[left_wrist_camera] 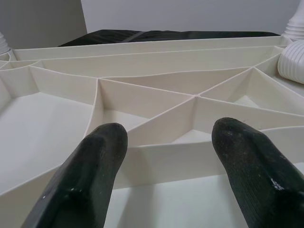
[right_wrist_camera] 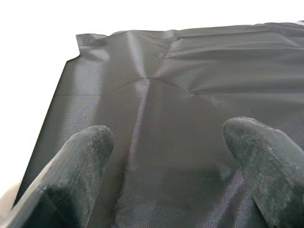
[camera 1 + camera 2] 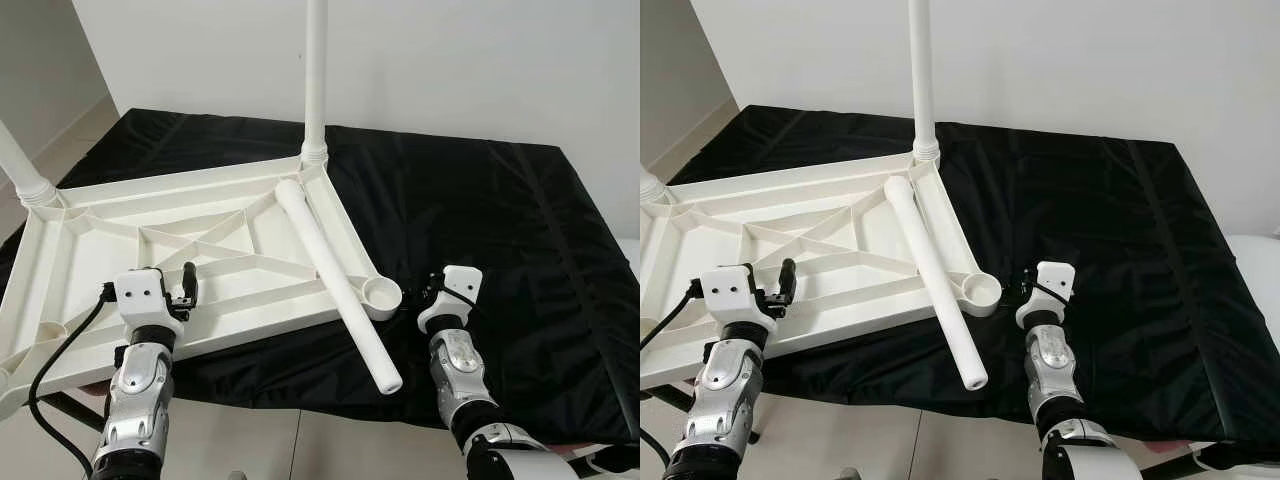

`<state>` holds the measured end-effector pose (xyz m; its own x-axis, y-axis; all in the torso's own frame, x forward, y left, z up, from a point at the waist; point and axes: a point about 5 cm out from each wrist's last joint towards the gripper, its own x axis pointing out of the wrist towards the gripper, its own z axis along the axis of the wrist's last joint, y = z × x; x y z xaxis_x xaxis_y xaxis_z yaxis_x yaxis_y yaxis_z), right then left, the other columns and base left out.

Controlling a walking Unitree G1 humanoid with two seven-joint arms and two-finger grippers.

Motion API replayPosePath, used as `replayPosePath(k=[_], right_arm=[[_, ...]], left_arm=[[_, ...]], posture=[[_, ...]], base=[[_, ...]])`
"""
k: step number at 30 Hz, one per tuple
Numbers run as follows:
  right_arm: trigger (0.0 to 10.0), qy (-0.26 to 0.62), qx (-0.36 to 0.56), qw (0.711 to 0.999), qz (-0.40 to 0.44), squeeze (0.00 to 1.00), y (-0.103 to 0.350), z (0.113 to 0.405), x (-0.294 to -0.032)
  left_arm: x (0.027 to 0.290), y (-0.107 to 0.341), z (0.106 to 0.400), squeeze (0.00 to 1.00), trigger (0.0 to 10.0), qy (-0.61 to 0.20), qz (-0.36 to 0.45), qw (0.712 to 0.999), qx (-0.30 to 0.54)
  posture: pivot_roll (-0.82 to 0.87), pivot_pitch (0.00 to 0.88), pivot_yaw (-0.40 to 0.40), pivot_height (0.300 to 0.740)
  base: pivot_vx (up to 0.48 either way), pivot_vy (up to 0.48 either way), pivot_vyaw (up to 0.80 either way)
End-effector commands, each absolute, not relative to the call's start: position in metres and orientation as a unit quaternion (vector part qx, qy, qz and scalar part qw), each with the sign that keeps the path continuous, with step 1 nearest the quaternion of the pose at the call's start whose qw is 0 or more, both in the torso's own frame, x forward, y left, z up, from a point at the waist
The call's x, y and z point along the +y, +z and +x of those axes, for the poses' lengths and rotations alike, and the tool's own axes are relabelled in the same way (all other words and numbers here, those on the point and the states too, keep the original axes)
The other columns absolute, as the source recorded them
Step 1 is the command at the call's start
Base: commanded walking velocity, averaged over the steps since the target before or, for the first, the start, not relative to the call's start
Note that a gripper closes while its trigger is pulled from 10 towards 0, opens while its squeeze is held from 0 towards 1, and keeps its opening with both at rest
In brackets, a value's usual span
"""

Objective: Building children table

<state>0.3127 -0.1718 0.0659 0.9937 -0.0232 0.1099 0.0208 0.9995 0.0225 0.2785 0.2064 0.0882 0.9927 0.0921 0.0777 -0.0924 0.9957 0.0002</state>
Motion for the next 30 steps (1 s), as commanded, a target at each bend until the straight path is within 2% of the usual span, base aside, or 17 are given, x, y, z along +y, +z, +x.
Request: replayPosePath(k=[1, 30], right_arm=[[10.0, -0.004, -0.014, 1.0, 0.009, 0.0, 0.0499, 0.3061, -0.168], [10.0, -0.013, -0.018, 1.0, 0.003, 0.0, 0.052, 0.3069, -0.1731]], left_arm=[[0.2062, 0.0726, 0.2748, 0.0, 10.0, 0.044, 0.0, 0.999, 0.002], [0.2065, 0.078, 0.2756, 0.0, 10.0, 0.039, 0.003, 0.999, -0.013]], posture=[[0.05, 0.0, -0.029, 0.74], [0.05, 0.0, -0.037, 0.74]], base=[[0.0, 0.0, 0.0], [0.0, 0.0, 0.0]])
